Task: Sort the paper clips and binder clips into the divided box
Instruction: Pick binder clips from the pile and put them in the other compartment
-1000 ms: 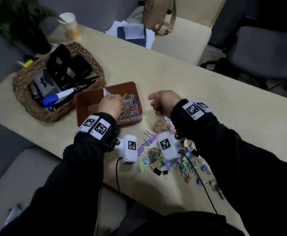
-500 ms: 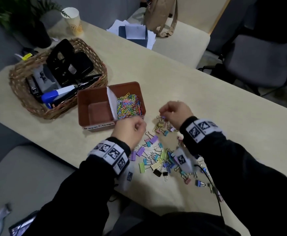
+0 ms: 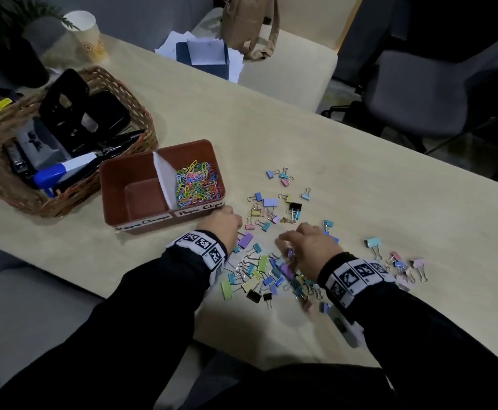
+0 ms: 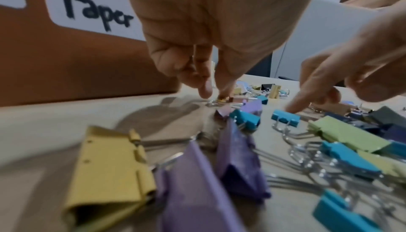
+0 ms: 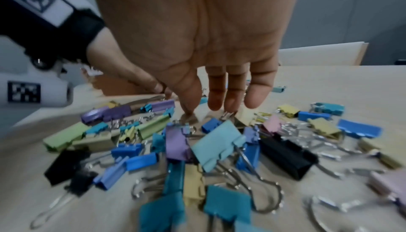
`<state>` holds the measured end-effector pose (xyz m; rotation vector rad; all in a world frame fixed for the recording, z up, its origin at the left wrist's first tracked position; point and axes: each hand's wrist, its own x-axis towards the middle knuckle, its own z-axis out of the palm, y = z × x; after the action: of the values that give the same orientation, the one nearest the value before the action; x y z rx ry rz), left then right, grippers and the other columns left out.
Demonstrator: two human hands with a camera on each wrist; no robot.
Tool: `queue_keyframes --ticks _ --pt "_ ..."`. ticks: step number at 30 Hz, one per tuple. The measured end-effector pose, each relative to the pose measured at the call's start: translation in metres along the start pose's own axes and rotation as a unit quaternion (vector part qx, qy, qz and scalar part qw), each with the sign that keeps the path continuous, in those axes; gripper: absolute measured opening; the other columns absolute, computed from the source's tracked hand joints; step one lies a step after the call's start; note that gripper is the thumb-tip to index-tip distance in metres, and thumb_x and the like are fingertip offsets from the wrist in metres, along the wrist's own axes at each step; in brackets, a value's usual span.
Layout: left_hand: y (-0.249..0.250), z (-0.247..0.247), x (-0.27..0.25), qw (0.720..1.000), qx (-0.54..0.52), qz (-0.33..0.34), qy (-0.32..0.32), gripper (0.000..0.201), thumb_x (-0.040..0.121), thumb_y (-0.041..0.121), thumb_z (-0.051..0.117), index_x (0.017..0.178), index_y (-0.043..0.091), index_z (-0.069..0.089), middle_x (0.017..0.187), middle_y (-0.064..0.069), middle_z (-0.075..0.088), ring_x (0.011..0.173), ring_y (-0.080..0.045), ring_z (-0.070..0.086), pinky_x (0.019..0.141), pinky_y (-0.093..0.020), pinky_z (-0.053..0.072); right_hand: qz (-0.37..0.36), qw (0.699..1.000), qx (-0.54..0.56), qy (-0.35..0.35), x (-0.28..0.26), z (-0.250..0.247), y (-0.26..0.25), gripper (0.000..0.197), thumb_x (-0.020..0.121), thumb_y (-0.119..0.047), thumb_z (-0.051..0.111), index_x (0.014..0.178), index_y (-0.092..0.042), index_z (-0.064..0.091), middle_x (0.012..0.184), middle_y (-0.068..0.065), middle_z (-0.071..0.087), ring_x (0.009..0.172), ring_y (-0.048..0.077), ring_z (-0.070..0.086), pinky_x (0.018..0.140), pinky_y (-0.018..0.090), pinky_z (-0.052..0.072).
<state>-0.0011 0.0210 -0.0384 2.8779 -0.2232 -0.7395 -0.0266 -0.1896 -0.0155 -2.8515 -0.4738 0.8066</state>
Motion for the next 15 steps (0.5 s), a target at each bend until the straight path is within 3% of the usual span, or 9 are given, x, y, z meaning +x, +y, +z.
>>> queue_keyframes --ticks 2,3,5,7,12,15 --pt "0.001 0.001 0.002 1.000 -0.013 -0.007 0.018 0.024 0.095 0.012 0.047 0.111 0.018 0.064 0.114 -0.006 0.054 0.100 -0.026 0.059 0.077 -0.036 0.053 0.015 0.999 0.042 0.016 -0.009 0.005 0.014 0.056 0.091 -0.014 0.054 0.142 -0.032 0.036 0.141 0.002 0.038 0.128 0.025 0.038 0.102 0.038 0.042" --pt "0.003 0.002 0.004 1.000 -0.013 -0.011 0.025 0.024 0.095 0.013 0.046 0.110 0.018 0.065 0.113 -0.006 0.056 0.099 -0.026 0.059 0.073 -0.034 0.051 0.015 0.999 0.048 -0.005 -0.015 0.009 0.018 0.060 0.093 -0.019 0.054 0.146 -0.032 0.028 0.151 0.004 0.026 0.136 0.027 0.029 0.109 0.040 0.036" --pt "0.006 0.004 0.007 0.999 -0.010 -0.012 0.037 0.024 0.095 0.012 0.045 0.108 0.018 0.065 0.110 -0.005 0.059 0.095 -0.026 0.061 0.066 -0.031 0.046 0.001 0.996 0.028 -0.083 -0.028 0.022 0.020 0.070 0.095 -0.044 0.048 0.151 -0.034 0.008 0.160 -0.001 -0.004 0.147 0.026 0.003 0.116 0.046 0.020" --pt "0.008 0.005 0.009 0.999 -0.015 -0.013 0.050 0.022 0.093 0.008 0.046 0.105 0.019 0.061 0.106 -0.006 0.061 0.091 -0.026 0.062 0.062 -0.029 0.042 -0.012 0.990 -0.011 -0.142 -0.035 0.035 0.021 0.078 0.093 -0.058 0.039 0.150 -0.036 -0.008 0.156 -0.004 -0.024 0.146 0.027 -0.016 0.117 0.051 0.009" --pt "0.013 0.009 0.011 0.994 -0.083 -0.033 0.058 0.031 0.087 -0.003 0.046 0.108 0.018 0.054 0.105 -0.009 0.060 0.091 -0.030 0.061 0.069 -0.035 0.046 0.013 0.991 -0.014 -0.134 -0.026 0.041 0.031 0.080 0.093 -0.057 0.038 0.146 -0.041 -0.019 0.146 -0.008 -0.036 0.143 0.028 -0.024 0.116 0.053 0.001" --pt "0.015 0.011 0.007 0.992 -0.101 -0.034 0.063 0.035 0.087 -0.004 0.047 0.112 0.020 0.052 0.109 -0.008 0.055 0.093 -0.030 0.059 0.072 -0.033 0.043 0.025 0.992 0.012 -0.124 -0.013 0.034 0.032 0.080 0.095 -0.050 0.043 0.147 -0.040 -0.017 0.151 -0.008 -0.031 0.144 0.028 -0.020 0.116 0.052 0.004"
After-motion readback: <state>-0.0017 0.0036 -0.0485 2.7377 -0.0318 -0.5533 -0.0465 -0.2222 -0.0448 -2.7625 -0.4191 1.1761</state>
